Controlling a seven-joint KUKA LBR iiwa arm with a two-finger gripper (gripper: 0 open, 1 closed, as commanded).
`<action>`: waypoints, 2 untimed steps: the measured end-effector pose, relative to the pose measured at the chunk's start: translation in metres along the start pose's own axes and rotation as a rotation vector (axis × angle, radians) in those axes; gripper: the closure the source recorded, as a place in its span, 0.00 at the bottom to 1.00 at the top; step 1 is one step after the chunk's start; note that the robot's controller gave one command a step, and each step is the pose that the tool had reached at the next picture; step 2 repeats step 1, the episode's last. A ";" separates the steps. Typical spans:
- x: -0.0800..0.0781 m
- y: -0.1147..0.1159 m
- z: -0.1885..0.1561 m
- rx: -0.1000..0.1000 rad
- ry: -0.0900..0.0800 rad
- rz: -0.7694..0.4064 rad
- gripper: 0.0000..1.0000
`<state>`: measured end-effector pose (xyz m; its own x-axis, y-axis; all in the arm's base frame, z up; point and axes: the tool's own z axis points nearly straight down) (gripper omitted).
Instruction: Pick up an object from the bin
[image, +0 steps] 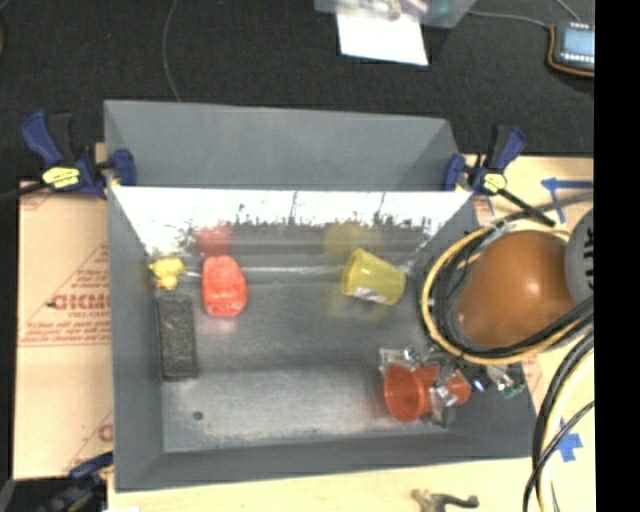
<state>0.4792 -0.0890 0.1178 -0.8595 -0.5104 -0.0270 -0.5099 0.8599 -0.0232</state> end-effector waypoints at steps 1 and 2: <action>-0.002 -0.002 -0.022 0.004 -0.004 0.004 1.00; -0.002 -0.002 -0.022 0.004 -0.004 0.004 1.00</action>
Offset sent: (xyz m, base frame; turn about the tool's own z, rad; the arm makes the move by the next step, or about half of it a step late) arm 0.0015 -0.0004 0.0412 0.0028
